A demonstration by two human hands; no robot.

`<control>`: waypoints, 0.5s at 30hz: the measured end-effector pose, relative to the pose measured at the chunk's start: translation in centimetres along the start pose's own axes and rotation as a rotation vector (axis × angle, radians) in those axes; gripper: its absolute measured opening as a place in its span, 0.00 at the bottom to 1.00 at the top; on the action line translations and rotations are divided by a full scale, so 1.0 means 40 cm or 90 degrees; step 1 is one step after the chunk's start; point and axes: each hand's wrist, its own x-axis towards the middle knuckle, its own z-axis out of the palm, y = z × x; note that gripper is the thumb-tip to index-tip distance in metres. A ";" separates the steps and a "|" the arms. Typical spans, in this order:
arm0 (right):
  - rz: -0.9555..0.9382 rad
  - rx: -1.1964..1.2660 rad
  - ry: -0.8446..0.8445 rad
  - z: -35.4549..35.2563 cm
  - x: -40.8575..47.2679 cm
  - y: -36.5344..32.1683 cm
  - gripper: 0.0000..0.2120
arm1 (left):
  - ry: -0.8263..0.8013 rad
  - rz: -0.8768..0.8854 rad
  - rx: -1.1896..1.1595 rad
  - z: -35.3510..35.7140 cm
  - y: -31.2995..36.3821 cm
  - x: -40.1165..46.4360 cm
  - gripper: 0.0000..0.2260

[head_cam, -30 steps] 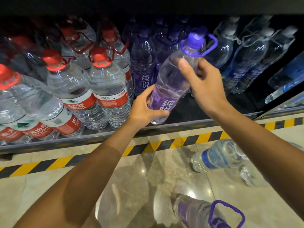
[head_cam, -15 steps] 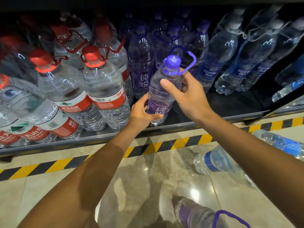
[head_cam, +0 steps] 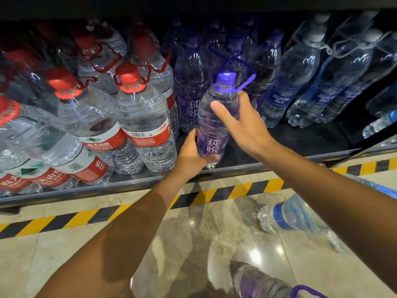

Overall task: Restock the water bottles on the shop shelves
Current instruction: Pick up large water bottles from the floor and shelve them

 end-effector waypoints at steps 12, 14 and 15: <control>0.101 0.011 0.024 0.052 -0.004 0.023 0.37 | 0.080 0.020 0.014 0.034 -0.038 -0.018 0.31; 0.095 0.025 -0.005 0.047 0.004 0.016 0.37 | 0.092 0.023 0.030 0.026 -0.040 -0.016 0.30; 0.095 0.035 -0.015 0.049 0.008 0.013 0.37 | 0.090 0.024 0.035 0.020 -0.042 -0.015 0.31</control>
